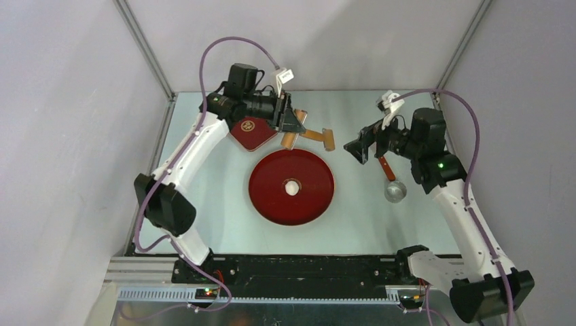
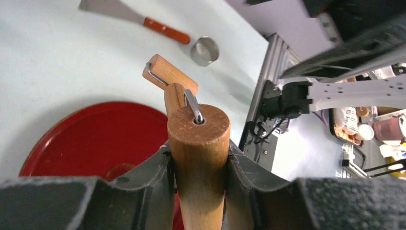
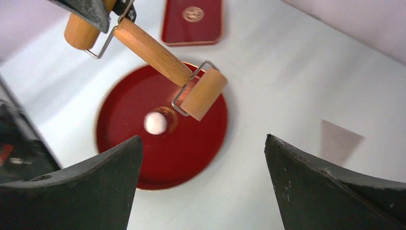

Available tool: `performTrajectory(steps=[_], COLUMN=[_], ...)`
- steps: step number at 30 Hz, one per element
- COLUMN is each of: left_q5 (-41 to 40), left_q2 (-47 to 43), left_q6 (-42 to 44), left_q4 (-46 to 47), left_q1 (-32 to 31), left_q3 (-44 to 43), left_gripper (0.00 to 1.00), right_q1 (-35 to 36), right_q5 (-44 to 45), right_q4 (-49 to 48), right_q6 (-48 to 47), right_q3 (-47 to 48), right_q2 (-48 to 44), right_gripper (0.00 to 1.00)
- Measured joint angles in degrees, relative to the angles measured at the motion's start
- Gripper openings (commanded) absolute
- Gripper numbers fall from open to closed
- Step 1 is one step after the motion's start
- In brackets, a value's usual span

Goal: Roll out the dumpling wrappers from the dough
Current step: Pick up the rolling pin from the center of the board.

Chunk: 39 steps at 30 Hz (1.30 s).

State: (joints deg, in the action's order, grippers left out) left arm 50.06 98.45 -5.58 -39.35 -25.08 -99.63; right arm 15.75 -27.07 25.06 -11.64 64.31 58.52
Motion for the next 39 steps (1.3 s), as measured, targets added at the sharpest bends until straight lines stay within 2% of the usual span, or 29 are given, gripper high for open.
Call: performTrajectory(steps=[4,9,12,17,21,25,32,39], left_q5=[2.4,5.6,6.9,8.7,8.9,8.8,8.8,8.5], left_q2=[-3.7,-8.0,-10.1,-12.4,-13.1,-13.4,-14.6,-15.7], left_q6=[0.0,0.0,0.1,0.7,1.6,2.1,2.6,2.6], left_q4=[-0.1,-0.2,-0.2,-0.2,-0.3,-0.7,-0.6,-0.6], left_q1=[-0.4,-0.5,-0.6,-1.2,-2.8,-4.2,-5.7,-5.9], left_q3=[-2.7,-4.4,-4.3,-2.4,-0.4,0.8,0.9,0.9], left_gripper=[0.00,0.00,0.00,0.00,0.00,0.00,0.00,0.00], right_q1=[-7.3,-14.7,-15.3,-12.3,-8.4,-4.7,-1.2,-1.1], right_q5=[-14.9,-36.6,-44.3,-51.5,-54.5,-56.0,-57.5,-57.9], right_q4=[-4.8,-20.9,-30.4,-43.6,-50.8,-53.7,-54.6,-50.4], right_q6=[11.4,33.2,44.7,57.3,62.8,64.8,64.8,60.9], right_q3=[0.7,0.8,-0.3,-2.5,-2.6,-2.6,-2.6,-2.6], right_q2=[4.5,16.5,20.9,21.4,21.4,21.3,21.6,22.8], right_gripper=[0.99,0.99,0.99,0.99,0.99,0.99,0.99,0.99])
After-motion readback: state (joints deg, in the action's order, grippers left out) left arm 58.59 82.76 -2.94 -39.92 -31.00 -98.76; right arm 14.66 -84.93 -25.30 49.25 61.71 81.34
